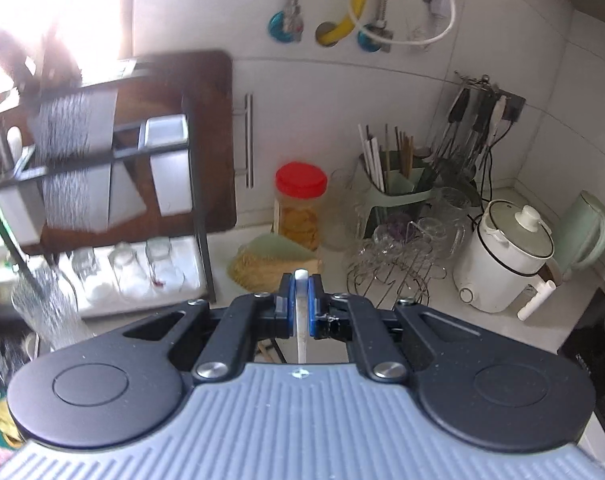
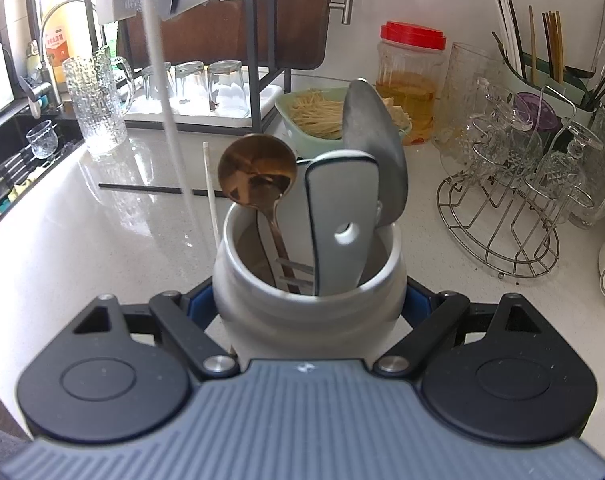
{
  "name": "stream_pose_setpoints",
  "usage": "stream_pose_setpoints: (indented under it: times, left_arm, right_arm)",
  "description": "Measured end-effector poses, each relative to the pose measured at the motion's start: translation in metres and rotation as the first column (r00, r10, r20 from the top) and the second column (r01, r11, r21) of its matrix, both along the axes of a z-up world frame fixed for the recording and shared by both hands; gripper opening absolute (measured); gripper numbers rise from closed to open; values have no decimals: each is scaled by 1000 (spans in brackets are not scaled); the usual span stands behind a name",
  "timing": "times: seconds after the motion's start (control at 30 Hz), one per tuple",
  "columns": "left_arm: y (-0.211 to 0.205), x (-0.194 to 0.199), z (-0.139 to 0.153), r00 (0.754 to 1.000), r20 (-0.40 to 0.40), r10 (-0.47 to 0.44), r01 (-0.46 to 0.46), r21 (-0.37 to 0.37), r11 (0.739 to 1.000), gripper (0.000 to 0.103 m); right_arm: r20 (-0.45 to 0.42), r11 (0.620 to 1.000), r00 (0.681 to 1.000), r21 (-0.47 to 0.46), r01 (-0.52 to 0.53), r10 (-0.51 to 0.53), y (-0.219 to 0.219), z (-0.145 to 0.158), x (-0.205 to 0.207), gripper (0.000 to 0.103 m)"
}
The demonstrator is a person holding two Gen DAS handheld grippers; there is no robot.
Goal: Organize utensils
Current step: 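Lift the white chopstick with the left gripper and carry it toward the mug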
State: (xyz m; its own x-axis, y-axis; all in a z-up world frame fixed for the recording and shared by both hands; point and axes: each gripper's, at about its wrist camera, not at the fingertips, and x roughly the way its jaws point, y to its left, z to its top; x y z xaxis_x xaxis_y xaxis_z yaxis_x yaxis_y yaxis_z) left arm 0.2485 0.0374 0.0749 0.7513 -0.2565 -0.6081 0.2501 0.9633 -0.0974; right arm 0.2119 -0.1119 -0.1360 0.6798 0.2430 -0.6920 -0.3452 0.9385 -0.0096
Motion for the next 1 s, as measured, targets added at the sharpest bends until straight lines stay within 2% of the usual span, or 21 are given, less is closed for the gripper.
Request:
stream_pose_setpoints:
  times: [0.2,0.57,0.9,1.0]
  left_arm:
    - [-7,3,25,998,-1,-69,69,-22,997,7]
    - [-22,-5,73,985,68,-161,164,-40,986,7]
    - [-33,-8,89,974,81,-212,217,-58,974,7]
    - [-36,-6,84,973,75,-217,221,-50,974,7]
  right_arm:
    - [-2,1000,1000,-1,10,-10,0,0,0,91]
    - [5,1000,1000,0,17,-17,1,-1,-1,91]
    - [5,1000,1000,0,22,-22,1,-1,-1,91]
    - [7,1000,1000,-1,24,-24,1,-1,-1,91]
